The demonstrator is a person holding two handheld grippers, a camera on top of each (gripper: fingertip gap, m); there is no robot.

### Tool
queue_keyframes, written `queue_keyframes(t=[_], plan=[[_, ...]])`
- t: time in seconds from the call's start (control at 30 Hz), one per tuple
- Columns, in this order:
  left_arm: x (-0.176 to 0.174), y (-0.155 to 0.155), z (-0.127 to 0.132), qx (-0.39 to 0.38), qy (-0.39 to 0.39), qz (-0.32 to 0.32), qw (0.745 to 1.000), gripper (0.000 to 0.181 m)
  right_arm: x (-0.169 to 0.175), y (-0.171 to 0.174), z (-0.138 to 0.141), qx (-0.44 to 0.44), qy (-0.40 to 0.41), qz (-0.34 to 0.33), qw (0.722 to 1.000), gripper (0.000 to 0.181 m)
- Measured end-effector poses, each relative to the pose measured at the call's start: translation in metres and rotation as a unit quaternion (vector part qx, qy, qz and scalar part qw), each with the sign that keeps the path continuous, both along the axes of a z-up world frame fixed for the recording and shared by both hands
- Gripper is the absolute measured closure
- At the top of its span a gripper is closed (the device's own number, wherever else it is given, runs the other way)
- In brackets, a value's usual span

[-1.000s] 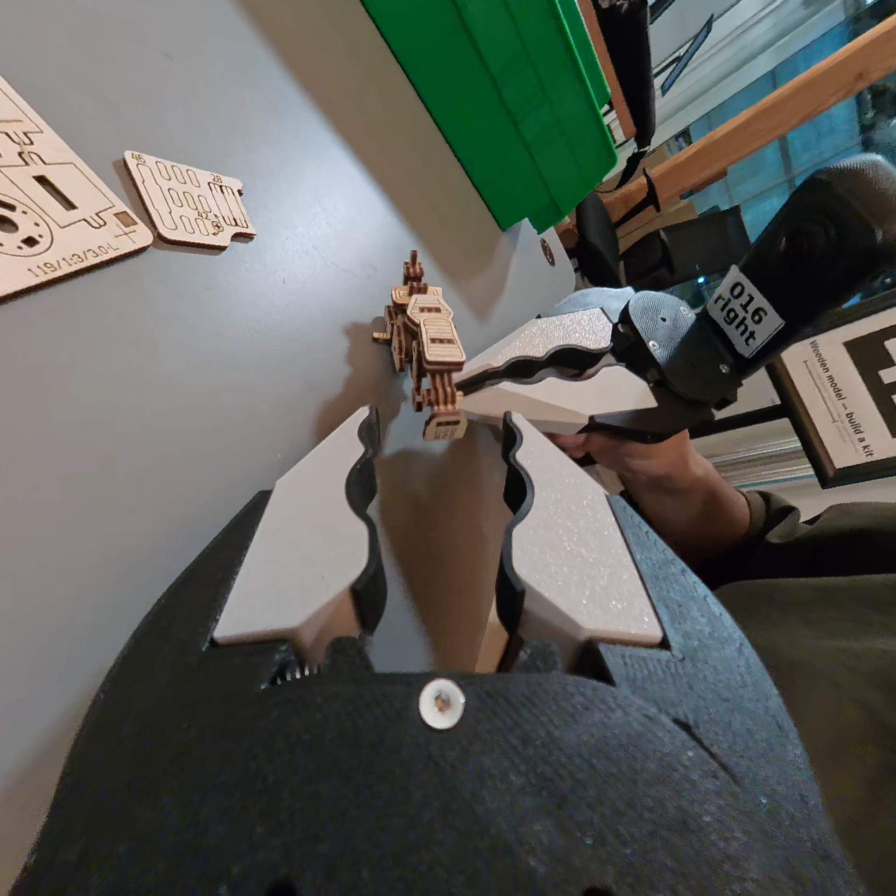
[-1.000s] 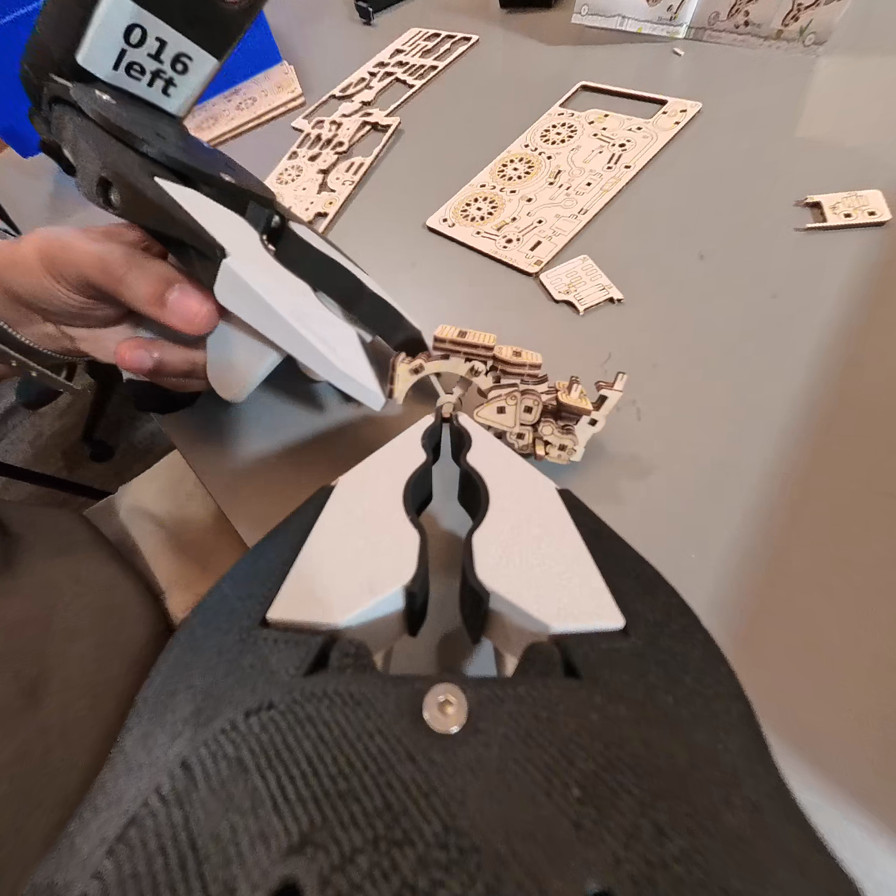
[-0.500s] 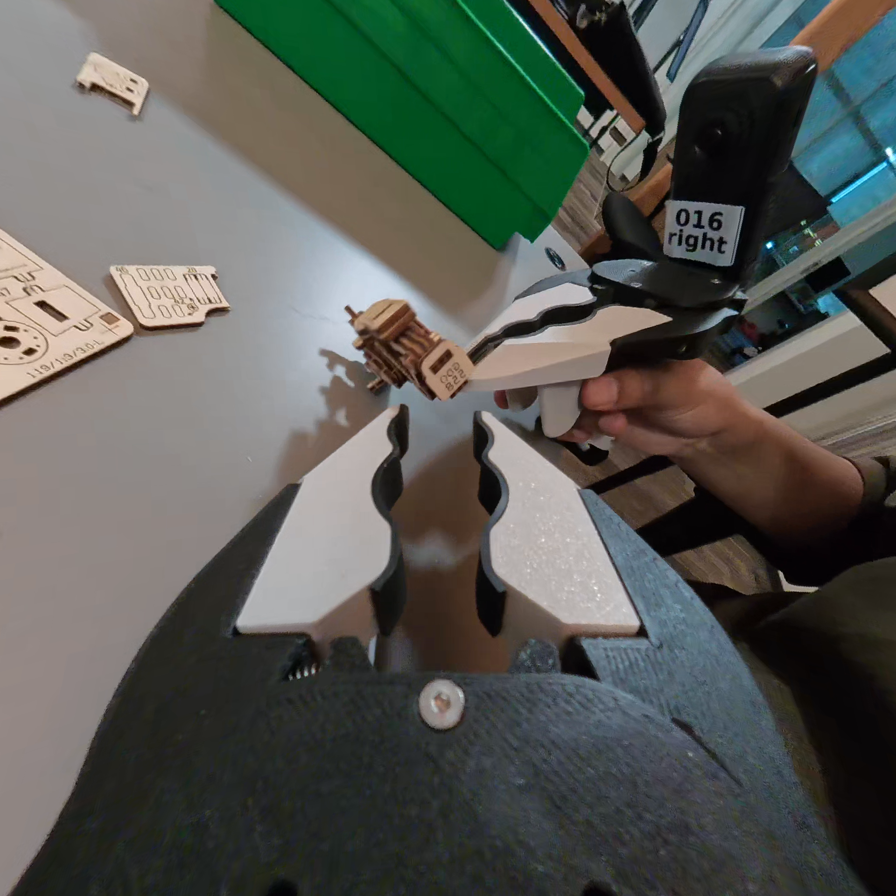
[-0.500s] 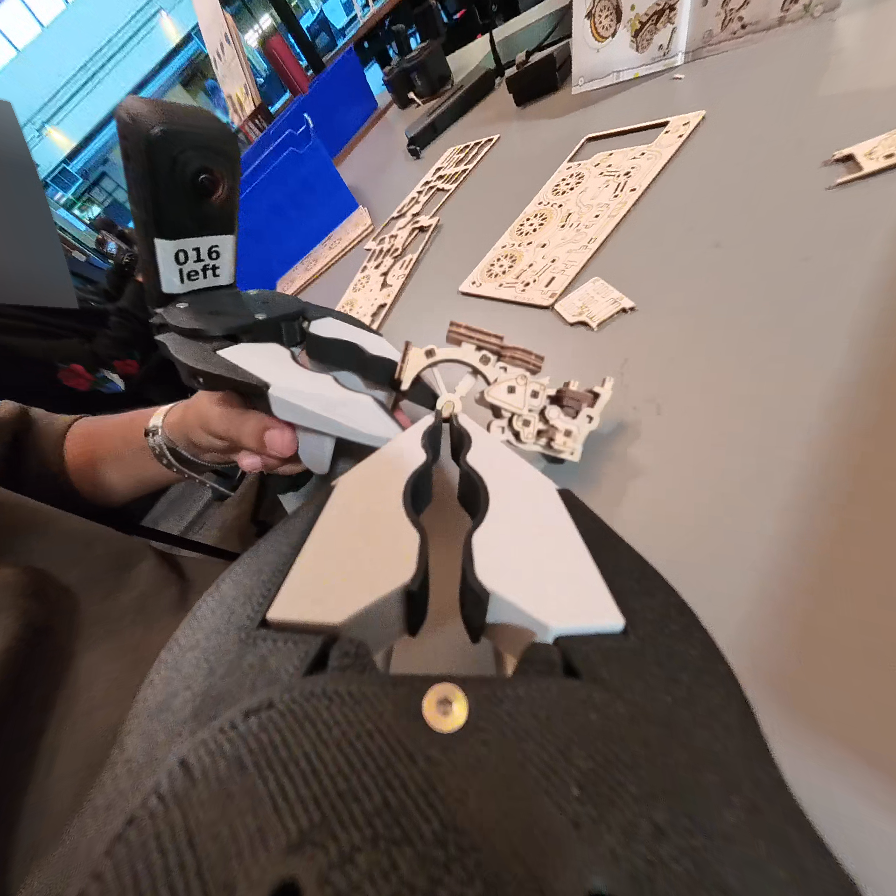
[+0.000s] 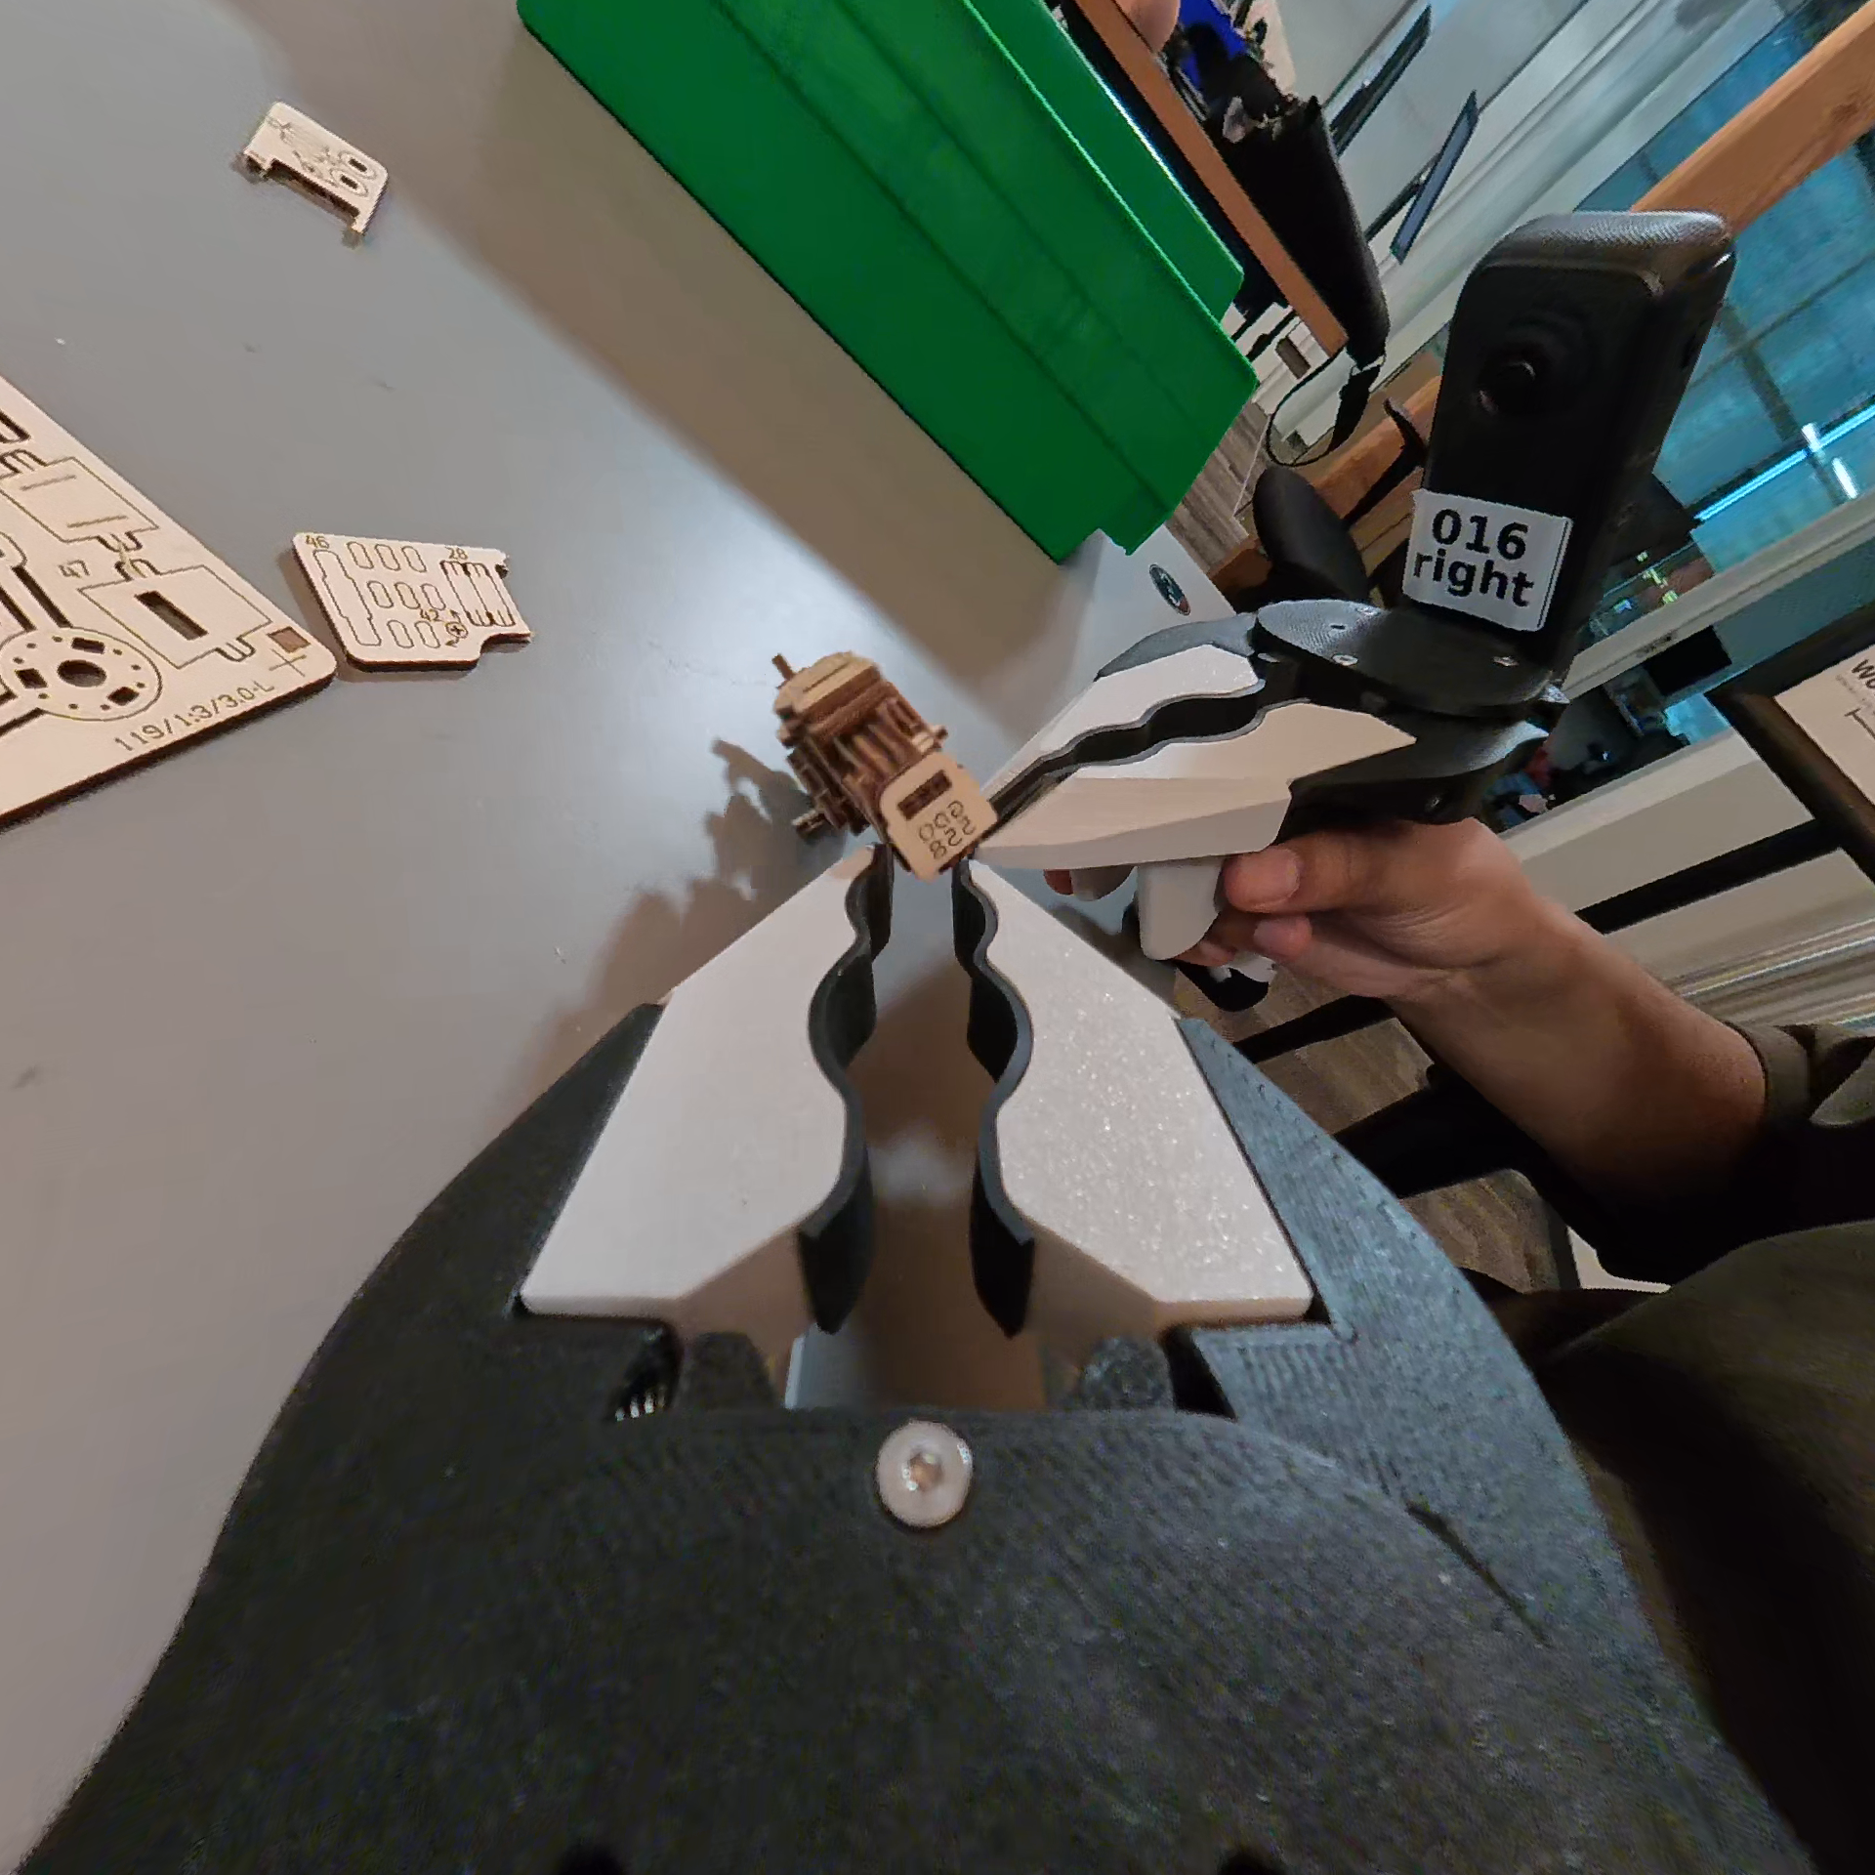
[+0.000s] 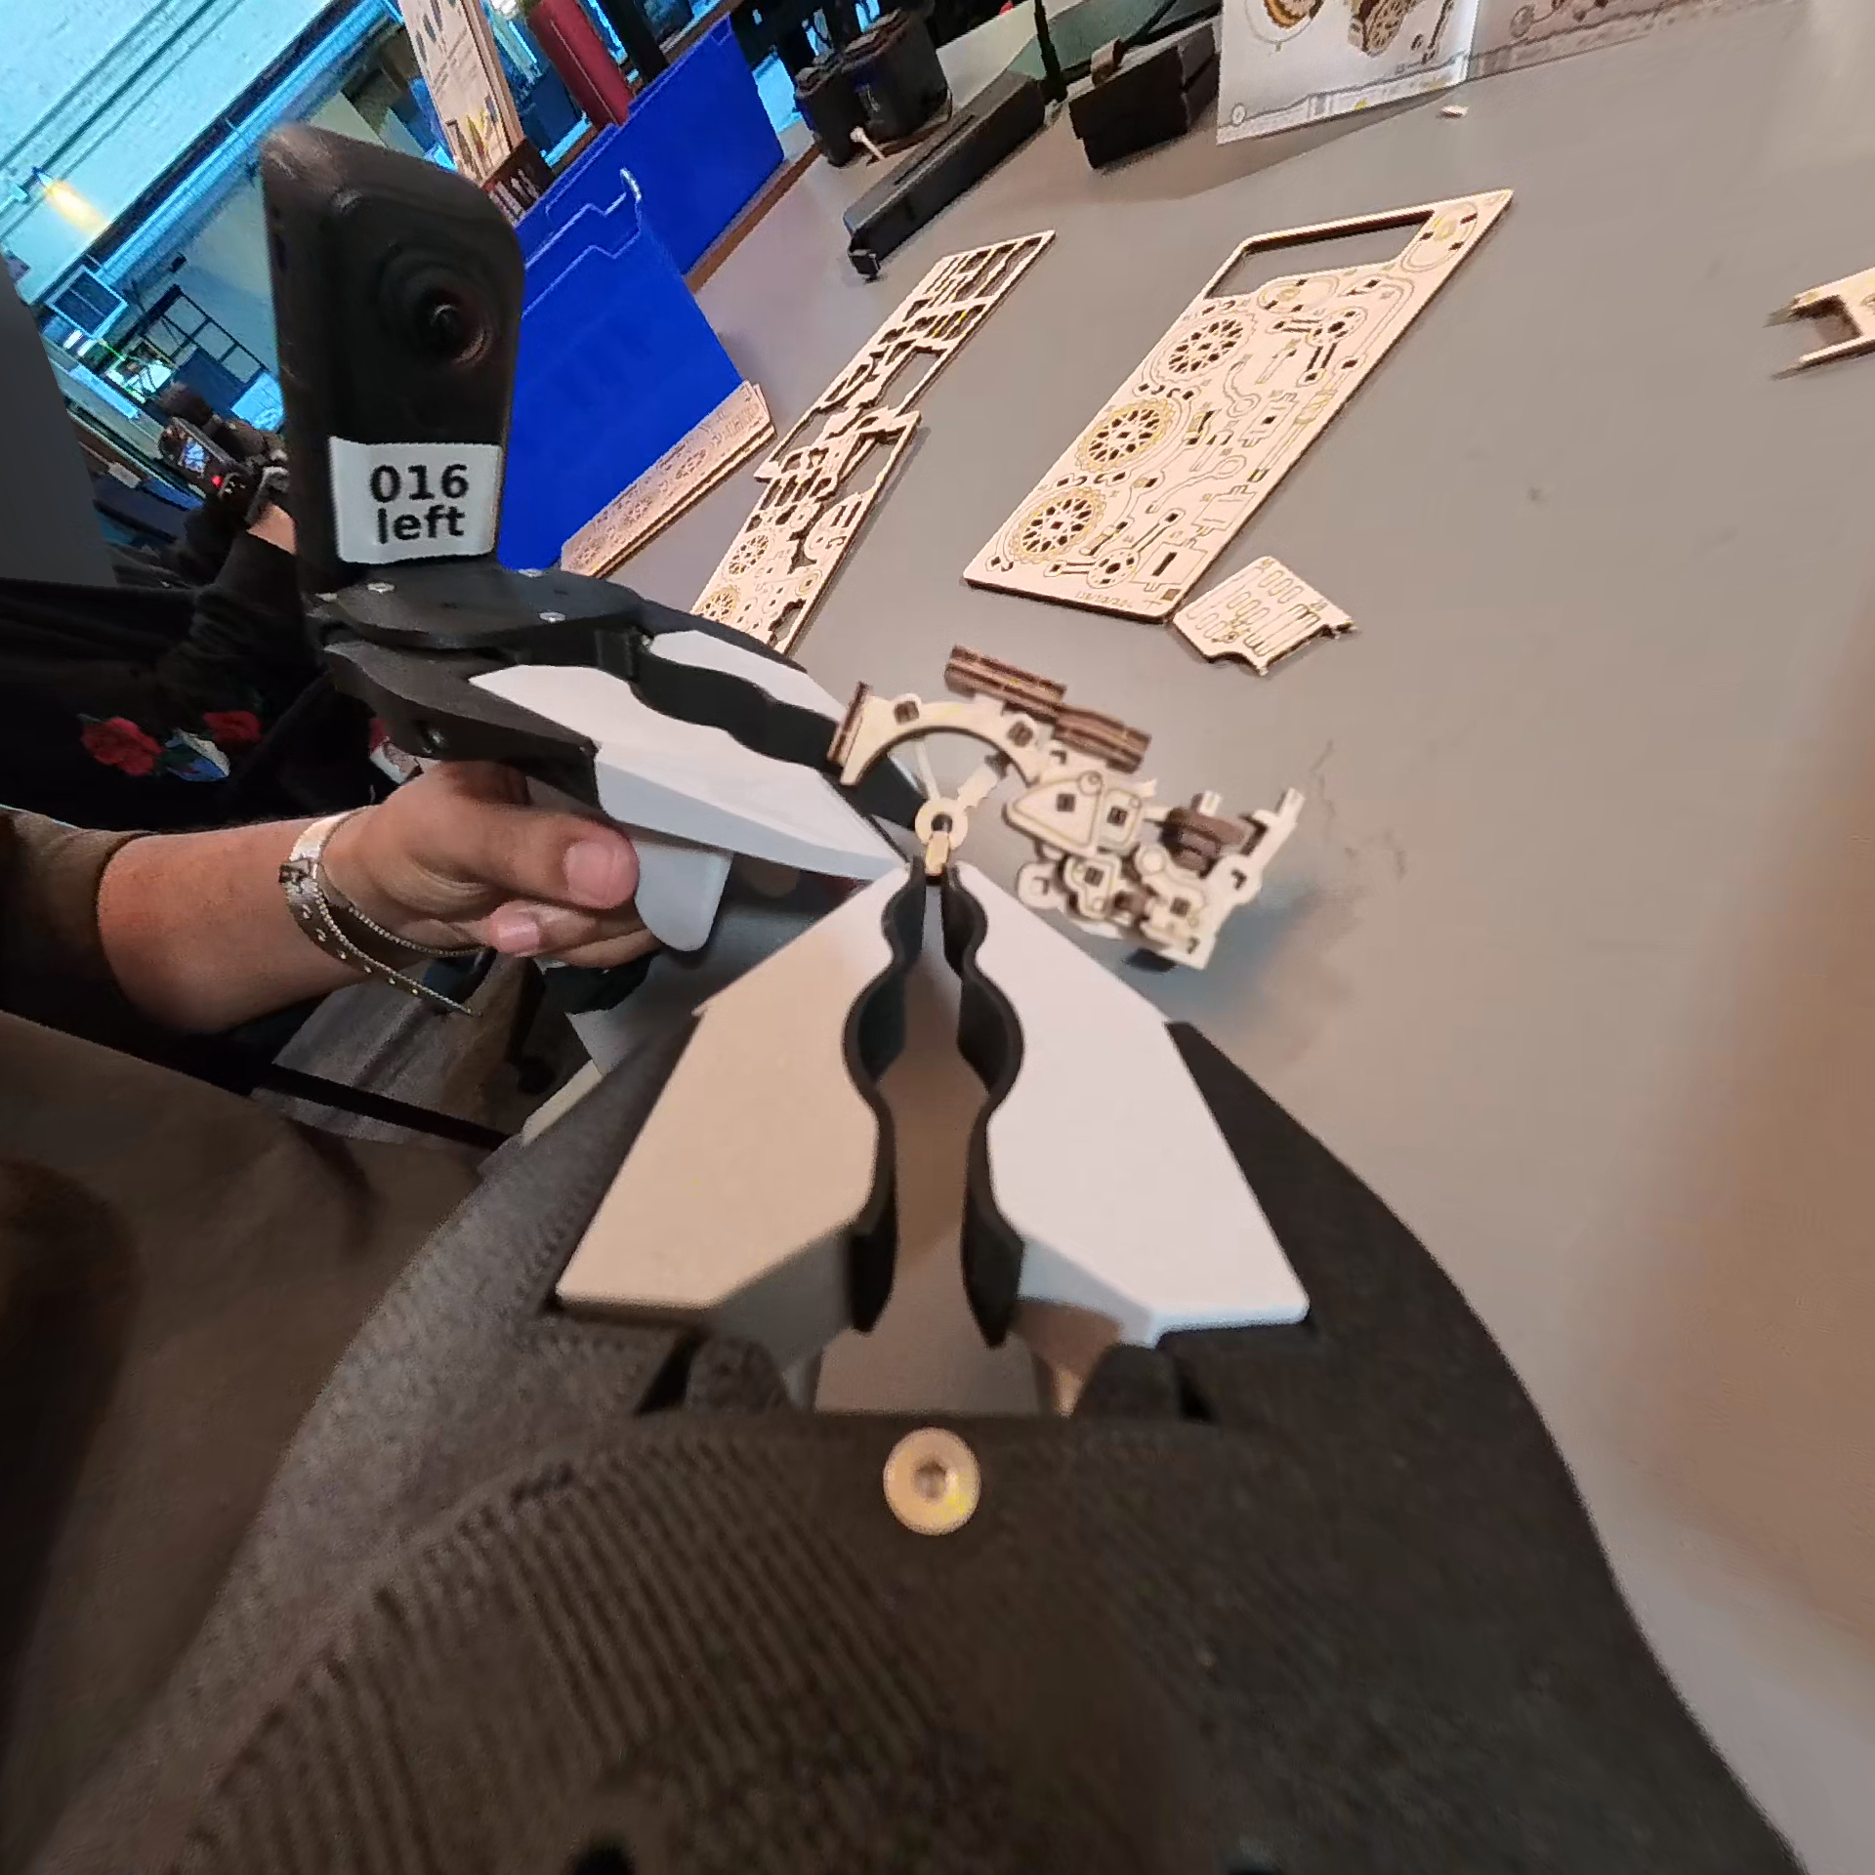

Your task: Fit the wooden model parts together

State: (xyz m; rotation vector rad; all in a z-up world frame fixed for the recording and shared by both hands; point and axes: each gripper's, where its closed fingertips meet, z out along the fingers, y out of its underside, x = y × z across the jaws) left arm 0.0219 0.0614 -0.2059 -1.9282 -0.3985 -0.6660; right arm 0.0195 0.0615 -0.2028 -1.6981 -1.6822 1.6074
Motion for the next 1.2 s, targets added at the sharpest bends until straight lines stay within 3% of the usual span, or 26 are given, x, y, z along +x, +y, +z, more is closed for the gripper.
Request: queue_keyframes(t=[0.57,1.2], plan=[[-0.0050,0.0002,-0.0027,-0.008,-0.001,0.016,1.000,0.180,-0.0012,-0.0029,0.0035,0.011,0.010,-0.002,1.000,0.181],[0.0003,0.0010,-0.0002,-0.008,0.049,0.012,0.999,0.181,0.0018,-0.0016,0.0038,0.203,0.024,-0.001,0.979,0.181]])
